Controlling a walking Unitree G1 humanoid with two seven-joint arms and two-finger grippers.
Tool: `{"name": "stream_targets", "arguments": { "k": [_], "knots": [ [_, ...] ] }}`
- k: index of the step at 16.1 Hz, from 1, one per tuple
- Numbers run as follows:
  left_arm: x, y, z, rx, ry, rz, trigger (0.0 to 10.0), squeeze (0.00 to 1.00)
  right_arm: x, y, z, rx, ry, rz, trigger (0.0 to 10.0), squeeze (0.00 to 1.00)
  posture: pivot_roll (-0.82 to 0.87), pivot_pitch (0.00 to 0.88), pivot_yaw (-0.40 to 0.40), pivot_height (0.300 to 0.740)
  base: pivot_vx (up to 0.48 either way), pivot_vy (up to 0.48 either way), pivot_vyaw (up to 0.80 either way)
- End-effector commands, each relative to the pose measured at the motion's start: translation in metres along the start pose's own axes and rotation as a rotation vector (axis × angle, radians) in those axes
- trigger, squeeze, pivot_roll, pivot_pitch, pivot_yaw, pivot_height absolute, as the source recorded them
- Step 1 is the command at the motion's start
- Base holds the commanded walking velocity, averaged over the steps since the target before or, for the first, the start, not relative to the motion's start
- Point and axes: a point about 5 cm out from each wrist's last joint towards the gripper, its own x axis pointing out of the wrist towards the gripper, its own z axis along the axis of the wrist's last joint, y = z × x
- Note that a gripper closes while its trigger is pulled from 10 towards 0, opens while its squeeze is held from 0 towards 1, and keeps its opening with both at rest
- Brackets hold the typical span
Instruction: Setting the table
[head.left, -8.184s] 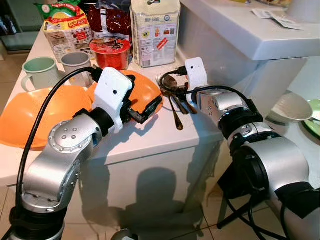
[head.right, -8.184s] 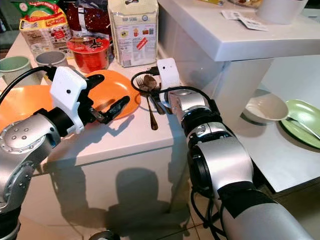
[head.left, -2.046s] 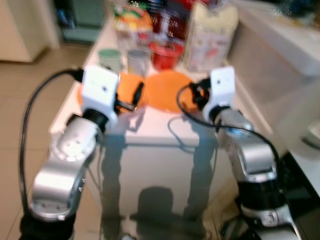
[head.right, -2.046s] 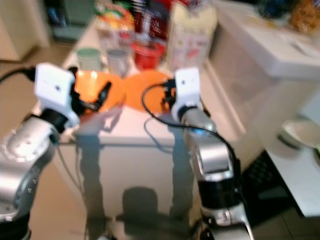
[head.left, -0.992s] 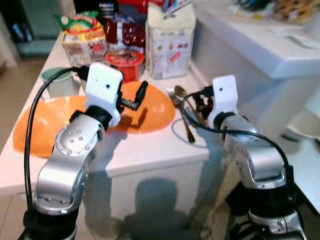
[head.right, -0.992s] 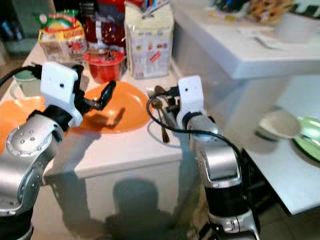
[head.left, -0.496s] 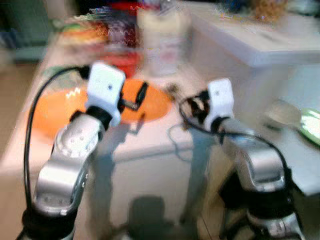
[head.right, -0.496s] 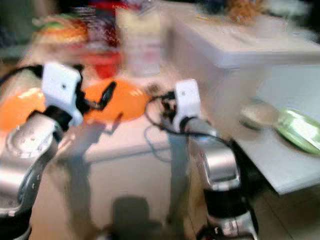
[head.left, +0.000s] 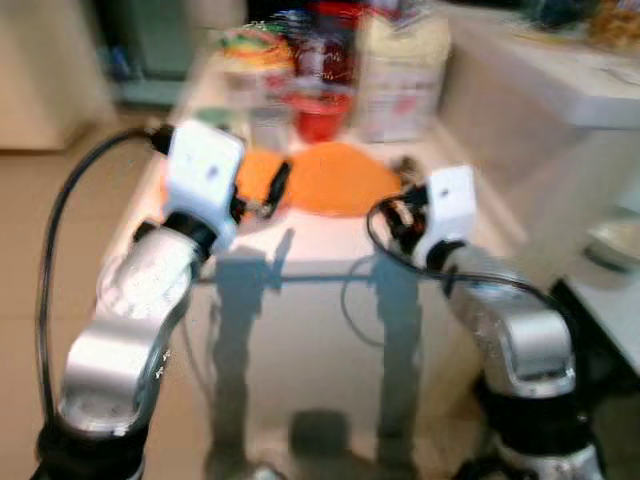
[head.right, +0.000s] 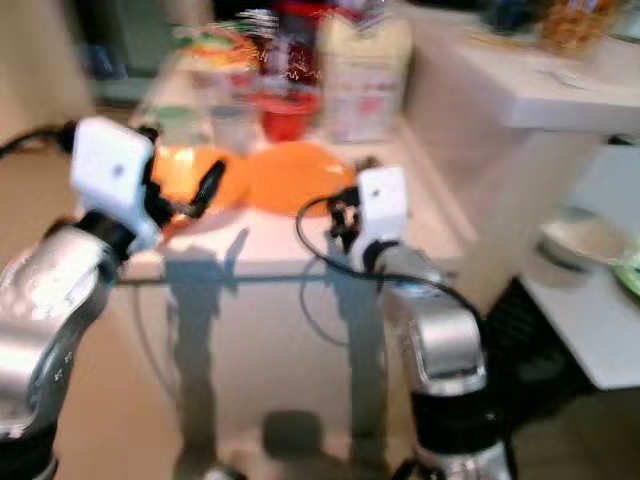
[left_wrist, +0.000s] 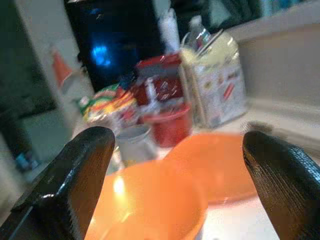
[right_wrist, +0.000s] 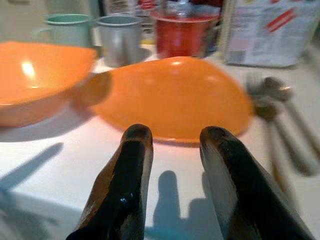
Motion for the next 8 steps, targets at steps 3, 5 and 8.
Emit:
{"name": "stream_targets", "arguments": {
  "k": [3,5,8],
  "knots": [
    [0.004,-0.002,0.002,0.0,-0.002,-0.024,10.0,0.0,-0.002,-0.014,0.004,0.018,-0.025,-0.099,10.0,0.0,0.11,0.0,-0.03,0.74,0.316,0.0,0.53],
    [0.005,-0.002,0.003,-0.001,-0.004,-0.029,10.0,0.0,-0.003,-0.019,0.004,0.021,-0.025,-0.134,10.0,0.0,0.11,0.0,-0.026,0.74,0.322,0.0,0.0],
    [0.005,-0.003,0.003,-0.004,-0.007,-0.036,10.0,0.0,-0.004,-0.024,0.004,0.006,-0.026,-0.173,10.0,0.0,0.11,0.0,-0.025,0.74,0.321,0.0,0.0]
  ]
}}
